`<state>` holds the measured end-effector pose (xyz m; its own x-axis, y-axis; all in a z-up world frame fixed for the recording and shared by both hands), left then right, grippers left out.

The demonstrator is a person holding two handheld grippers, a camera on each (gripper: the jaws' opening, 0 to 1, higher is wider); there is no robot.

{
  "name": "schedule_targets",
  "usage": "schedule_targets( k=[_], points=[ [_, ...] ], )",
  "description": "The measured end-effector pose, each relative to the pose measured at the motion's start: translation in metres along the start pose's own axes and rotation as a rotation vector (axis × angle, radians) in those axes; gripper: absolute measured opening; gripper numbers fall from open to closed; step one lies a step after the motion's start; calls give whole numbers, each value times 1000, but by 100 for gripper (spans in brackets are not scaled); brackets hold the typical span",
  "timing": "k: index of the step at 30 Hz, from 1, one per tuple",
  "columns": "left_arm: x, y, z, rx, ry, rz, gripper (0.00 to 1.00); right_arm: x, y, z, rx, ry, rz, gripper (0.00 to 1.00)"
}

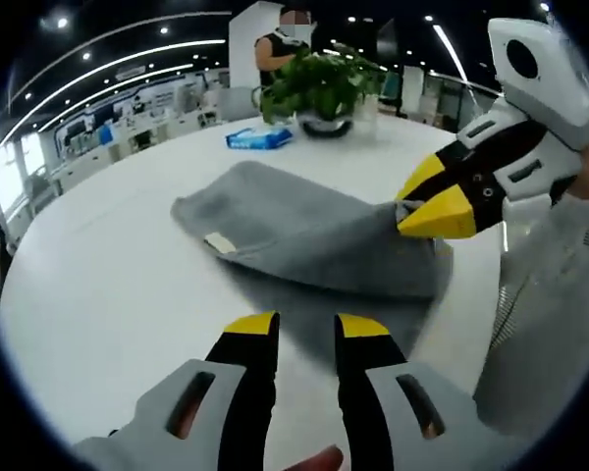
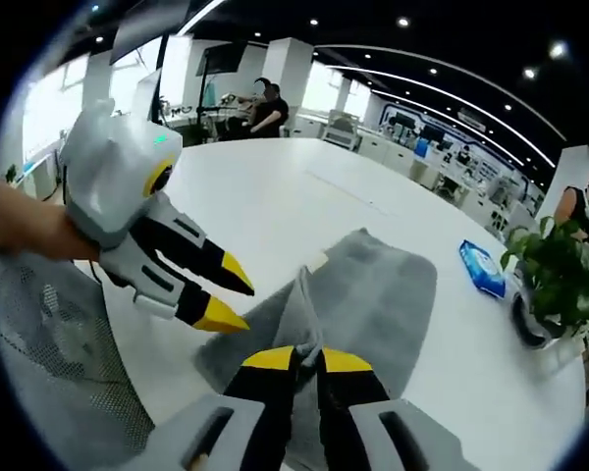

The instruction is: Open the folded towel by lifting each exposed corner and separating the folded layers until the towel lies flat within the target outline without major curled edges

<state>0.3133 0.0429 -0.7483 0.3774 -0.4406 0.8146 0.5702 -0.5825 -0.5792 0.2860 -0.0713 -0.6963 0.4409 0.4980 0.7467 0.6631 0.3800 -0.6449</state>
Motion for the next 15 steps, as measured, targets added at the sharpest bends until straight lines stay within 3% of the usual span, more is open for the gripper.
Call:
schedule_targets(
  k=[15],
  points=[
    [35,61,27,-27,85,-6,22,-5,-27,-39,-127,23,7,5]
  ],
)
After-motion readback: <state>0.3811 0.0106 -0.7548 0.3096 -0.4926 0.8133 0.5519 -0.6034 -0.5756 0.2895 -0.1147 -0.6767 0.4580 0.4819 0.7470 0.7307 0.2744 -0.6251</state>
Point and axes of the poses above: the point that each gripper's makers call its tool centre point, and the gripper's own axes: y roughly forward along the fingers, z roughly to its left, x roughly out of its top, the point moved 5 cm from there along -y, roughly backward along the fingers, and after that the axes turned 3 degrees about y, right-handed, at the moved point
